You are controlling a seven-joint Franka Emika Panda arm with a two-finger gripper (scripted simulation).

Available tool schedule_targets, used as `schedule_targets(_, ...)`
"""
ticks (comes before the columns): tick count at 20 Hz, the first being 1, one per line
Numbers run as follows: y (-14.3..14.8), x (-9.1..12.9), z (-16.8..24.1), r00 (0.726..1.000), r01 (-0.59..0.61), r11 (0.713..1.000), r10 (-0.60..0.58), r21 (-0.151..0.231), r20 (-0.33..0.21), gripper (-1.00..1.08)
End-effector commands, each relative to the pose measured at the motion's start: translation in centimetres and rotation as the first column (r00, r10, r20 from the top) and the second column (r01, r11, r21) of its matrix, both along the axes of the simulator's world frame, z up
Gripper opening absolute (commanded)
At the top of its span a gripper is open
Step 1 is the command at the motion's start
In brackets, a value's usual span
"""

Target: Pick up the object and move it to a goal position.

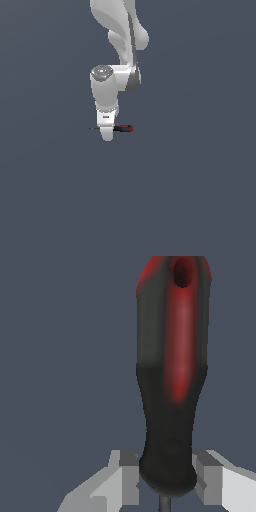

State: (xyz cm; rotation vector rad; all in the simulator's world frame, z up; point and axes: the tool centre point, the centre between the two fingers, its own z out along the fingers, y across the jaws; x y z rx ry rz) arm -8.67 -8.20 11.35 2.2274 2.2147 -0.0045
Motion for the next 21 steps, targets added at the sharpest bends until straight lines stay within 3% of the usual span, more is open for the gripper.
schedule_targets(1,-0.4,-1.1,1.8,1.000,0.000,1.000,0.000,0.000,0.001,-1.00)
schedule_targets(11,-1.7,-4.1,6.7,1.000,0.000,1.000,0.000,0.002,0.002,-1.00)
schedule_targets(21,-2.1,-4.8,8.2,1.000,0.000,1.000,0.000,0.003,0.002,-1.00)
